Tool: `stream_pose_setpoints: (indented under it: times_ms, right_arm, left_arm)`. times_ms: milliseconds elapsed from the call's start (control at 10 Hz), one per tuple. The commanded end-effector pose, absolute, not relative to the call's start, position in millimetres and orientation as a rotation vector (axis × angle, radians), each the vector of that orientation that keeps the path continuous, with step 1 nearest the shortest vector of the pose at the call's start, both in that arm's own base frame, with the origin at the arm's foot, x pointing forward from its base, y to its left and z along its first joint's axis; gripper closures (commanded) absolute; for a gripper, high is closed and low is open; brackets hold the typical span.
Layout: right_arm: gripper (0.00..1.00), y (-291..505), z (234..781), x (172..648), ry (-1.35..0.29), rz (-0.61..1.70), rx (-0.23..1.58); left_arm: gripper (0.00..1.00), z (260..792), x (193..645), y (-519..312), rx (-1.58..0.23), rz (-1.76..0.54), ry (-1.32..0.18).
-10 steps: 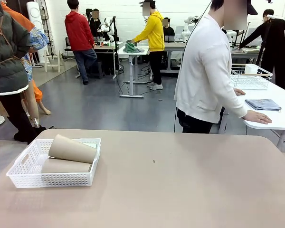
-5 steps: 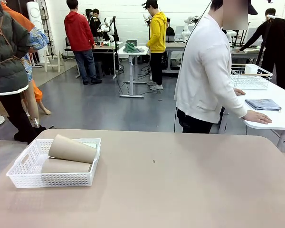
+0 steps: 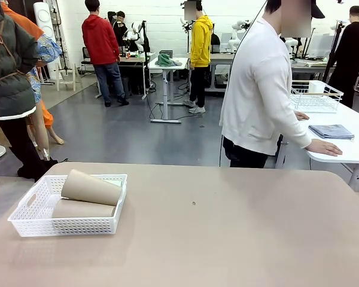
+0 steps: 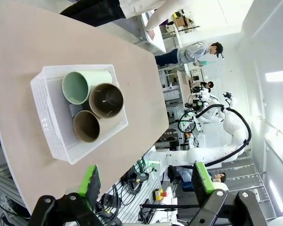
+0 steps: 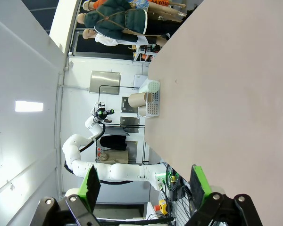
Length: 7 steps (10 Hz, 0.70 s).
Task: Clean and organize the cups into the basket.
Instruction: Move the Organizing basket back to the left side of the table.
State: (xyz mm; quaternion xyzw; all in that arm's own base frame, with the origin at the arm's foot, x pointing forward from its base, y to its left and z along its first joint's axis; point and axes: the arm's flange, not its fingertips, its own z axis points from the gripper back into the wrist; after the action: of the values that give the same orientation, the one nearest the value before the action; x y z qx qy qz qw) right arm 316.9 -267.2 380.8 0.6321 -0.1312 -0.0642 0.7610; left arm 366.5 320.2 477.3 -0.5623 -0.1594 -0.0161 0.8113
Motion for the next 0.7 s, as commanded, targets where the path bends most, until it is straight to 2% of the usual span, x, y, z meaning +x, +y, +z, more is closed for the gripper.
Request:
stream_pose_setpoints:
  times_ms: [0, 600]
  right_arm:
    - [0.00, -267.3, 380.2, 315.4, -0.283, -0.134, 1.373]
    - [0.00, -267.3, 380.2, 315.4, -0.283, -0.134, 1.373]
  left_arm:
    - [0.00, 477.0, 364.8, 320.9, -1.195, -0.032, -0.336]
    - [0.00, 477.0, 364.8, 320.9, -1.195, -0.032, -0.336]
